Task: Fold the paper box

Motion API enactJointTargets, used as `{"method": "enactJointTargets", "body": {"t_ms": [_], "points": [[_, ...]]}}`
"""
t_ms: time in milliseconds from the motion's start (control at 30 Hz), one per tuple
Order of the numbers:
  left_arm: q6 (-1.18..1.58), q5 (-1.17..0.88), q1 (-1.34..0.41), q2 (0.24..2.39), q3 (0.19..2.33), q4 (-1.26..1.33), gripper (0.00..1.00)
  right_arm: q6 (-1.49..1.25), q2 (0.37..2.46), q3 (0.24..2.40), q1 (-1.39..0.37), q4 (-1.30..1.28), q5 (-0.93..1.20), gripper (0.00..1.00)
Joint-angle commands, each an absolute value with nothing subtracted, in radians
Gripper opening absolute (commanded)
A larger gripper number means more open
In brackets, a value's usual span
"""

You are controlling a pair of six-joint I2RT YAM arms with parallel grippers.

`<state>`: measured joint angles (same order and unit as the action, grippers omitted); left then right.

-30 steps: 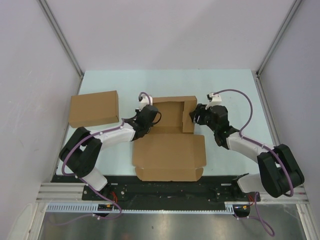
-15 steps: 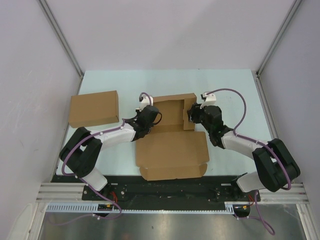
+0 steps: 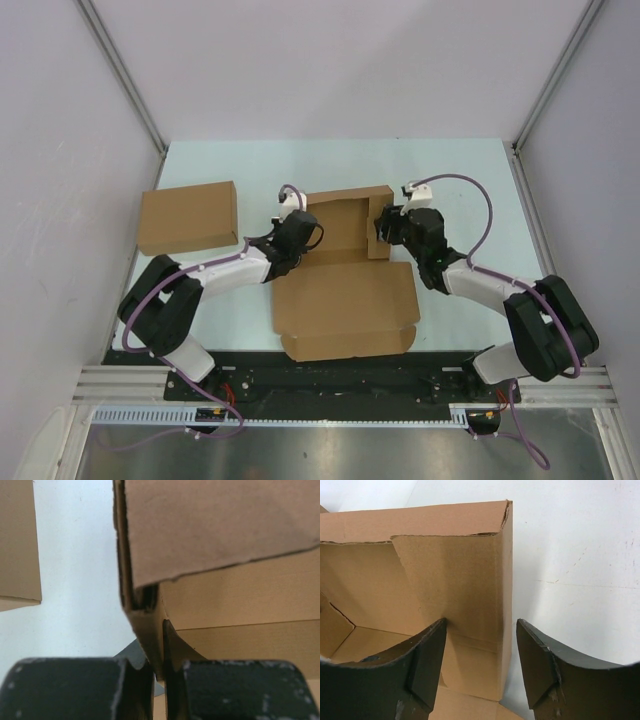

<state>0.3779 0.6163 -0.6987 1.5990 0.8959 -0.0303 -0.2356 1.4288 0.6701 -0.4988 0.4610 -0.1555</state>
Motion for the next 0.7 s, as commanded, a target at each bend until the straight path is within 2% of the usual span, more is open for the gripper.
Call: {"method": "enactJointTargets", "body": {"t_ms": [0,300,433,667], "points": [[0.298,0.564,-0.718,1.540,0.922,-0.060,0.00,-0.264,1.416,0.707,-0.451,0.546,-0.101,0.64],[0.285,0.569,-0.719,1.543,0.910,-0.057,0.00,-0.339,1.430,0.718,-0.393,0.649,0.050,0.66],[0.276,0.571,-0.719,1.546,0.926,-0.061,0.00,-0.333,1.480,0.778,-0.379,0.615,0.129,0.64],[0.245,0.519,-0.718,1.520,0.940,-0.055,0.06,-0.325,1.526,0.804,-0.374,0.595,0.172,0.63]]}}
